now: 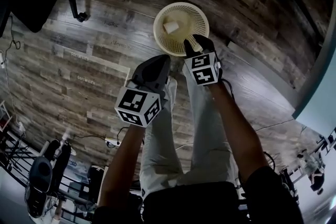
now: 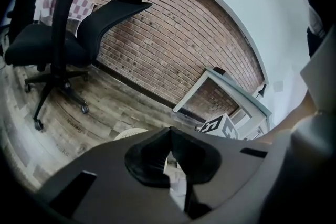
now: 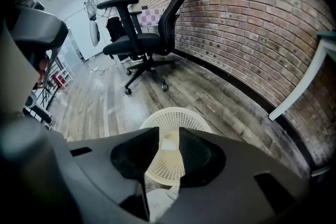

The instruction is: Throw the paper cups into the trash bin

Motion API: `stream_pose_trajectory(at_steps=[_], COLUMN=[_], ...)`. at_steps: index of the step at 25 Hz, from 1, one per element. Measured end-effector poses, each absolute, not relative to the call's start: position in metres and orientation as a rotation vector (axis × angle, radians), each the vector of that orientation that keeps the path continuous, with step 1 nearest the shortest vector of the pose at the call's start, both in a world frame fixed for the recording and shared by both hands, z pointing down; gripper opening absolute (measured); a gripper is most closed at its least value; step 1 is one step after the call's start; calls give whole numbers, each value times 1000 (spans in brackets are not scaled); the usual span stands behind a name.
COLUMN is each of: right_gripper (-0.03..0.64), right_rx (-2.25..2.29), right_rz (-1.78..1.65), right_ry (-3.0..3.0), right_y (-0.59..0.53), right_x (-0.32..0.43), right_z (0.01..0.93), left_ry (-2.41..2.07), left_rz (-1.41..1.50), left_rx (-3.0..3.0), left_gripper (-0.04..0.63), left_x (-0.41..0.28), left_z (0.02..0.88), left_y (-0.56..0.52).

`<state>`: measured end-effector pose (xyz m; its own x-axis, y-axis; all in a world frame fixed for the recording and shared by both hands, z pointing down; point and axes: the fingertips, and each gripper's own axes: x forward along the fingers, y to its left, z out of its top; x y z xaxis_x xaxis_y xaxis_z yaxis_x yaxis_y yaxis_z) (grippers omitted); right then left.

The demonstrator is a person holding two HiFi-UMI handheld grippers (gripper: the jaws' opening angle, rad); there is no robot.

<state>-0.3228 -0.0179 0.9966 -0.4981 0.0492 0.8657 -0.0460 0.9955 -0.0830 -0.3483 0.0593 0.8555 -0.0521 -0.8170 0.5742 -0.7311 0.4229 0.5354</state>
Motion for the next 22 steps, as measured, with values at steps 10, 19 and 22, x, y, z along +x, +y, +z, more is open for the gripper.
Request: stream_pose_trajectory(at_steps=[10,19,22], right_gripper=[50,6,6], right_rx=[-19,4,6], right_rz=[98,115,86], right_ry=[-2144,-2264,-2294], right_y=[4,17,19], right_x=[-315,-336,-339], right_z=[863,741,706], left_ry=[-1958,-2069,-2063], left_rz=[-215,-196,-141], left_rx=[1264,1279,1327], left_gripper=[9,9,9], left_x=[-364,-374,-365], left_z=[743,656,634], left_y=[79,98,104])
